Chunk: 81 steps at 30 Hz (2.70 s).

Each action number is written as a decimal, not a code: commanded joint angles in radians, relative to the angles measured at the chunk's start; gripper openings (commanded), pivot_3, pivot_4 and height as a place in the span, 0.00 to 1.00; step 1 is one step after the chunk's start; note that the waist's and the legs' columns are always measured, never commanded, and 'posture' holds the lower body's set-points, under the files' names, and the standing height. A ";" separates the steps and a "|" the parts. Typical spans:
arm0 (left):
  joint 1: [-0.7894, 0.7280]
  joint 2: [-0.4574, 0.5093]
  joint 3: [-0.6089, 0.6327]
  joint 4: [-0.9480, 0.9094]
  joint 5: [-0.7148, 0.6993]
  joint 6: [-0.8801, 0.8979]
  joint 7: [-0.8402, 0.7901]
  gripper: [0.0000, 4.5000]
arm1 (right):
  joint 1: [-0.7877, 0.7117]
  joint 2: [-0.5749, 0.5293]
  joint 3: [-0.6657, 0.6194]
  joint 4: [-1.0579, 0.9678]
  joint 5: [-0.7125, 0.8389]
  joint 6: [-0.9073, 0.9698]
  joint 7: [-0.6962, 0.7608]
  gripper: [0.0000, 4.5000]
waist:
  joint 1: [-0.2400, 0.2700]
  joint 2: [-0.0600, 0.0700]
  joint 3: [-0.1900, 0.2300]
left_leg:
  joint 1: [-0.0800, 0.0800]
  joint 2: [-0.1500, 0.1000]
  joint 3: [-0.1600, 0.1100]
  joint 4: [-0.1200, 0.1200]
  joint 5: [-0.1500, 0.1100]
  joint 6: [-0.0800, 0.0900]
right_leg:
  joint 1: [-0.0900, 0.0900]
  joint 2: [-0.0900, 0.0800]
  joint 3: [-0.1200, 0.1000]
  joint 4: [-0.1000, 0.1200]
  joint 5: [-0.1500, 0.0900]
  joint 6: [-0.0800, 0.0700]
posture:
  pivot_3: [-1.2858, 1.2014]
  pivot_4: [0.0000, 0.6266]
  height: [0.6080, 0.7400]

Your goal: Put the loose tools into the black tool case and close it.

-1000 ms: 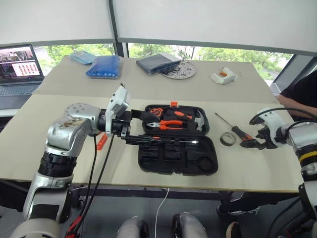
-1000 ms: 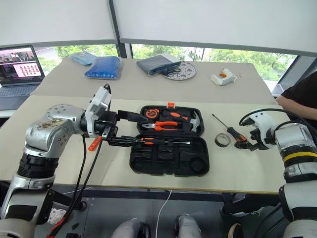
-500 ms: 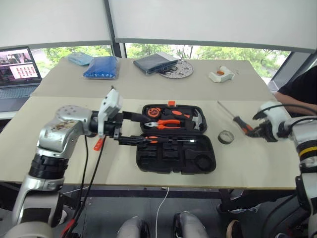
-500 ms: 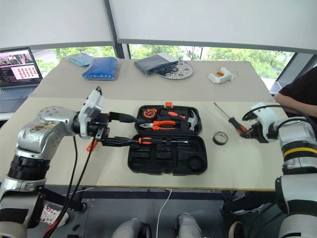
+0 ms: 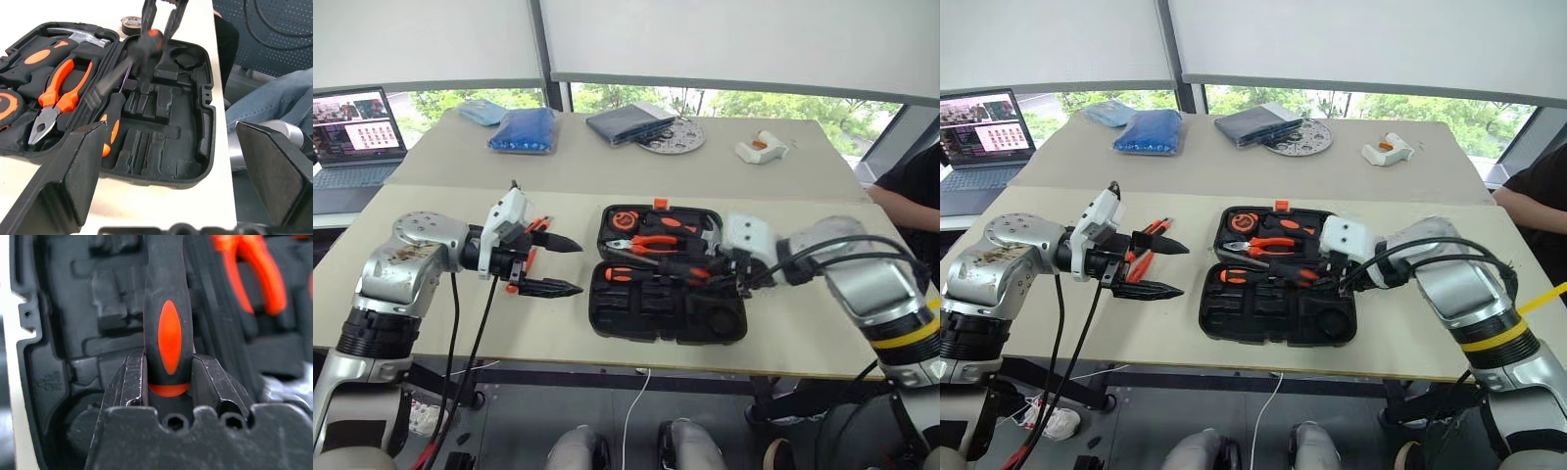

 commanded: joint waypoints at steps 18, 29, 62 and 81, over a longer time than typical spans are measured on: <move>-0.066 -0.050 -0.017 0.001 0.011 -0.032 0.027 1.00 | -0.016 0.001 0.015 0.078 -0.152 -0.195 0.051 0.44 | -0.016 0.000 0.000 | 0.002 0.001 0.001 0.000 0.000 0.000 | 0.000 0.004 0.001 0.001 0.000 0.000 | 0.52 0.24 0.84; -0.079 -0.063 -0.021 0.033 0.024 -0.059 0.025 1.00 | -0.060 0.109 -0.079 0.046 -0.070 -0.004 -0.010 0.91 | -0.016 0.000 0.000 | 0.001 0.001 0.001 0.000 0.000 0.000 | 0.000 0.004 0.001 0.001 0.000 0.000 | 0.52 0.24 0.84; -0.097 -0.068 -0.023 0.061 0.044 -0.089 0.018 1.00 | 0.026 0.190 -0.026 -0.013 0.005 0.114 -0.116 0.01 | -0.017 -0.001 0.000 | 0.002 0.001 0.001 0.000 0.000 0.000 | 0.001 0.004 0.001 0.002 0.000 0.000 | 0.52 0.24 0.84; -0.115 -0.084 -0.037 0.098 0.068 -0.112 0.008 1.00 | 0.030 0.196 0.066 0.067 -0.041 0.077 -0.170 0.01 | -0.017 -0.002 -0.001 | 0.004 0.001 0.002 0.001 0.000 0.000 | 0.000 0.003 0.002 0.008 -0.001 -0.001 | 0.52 0.24 0.84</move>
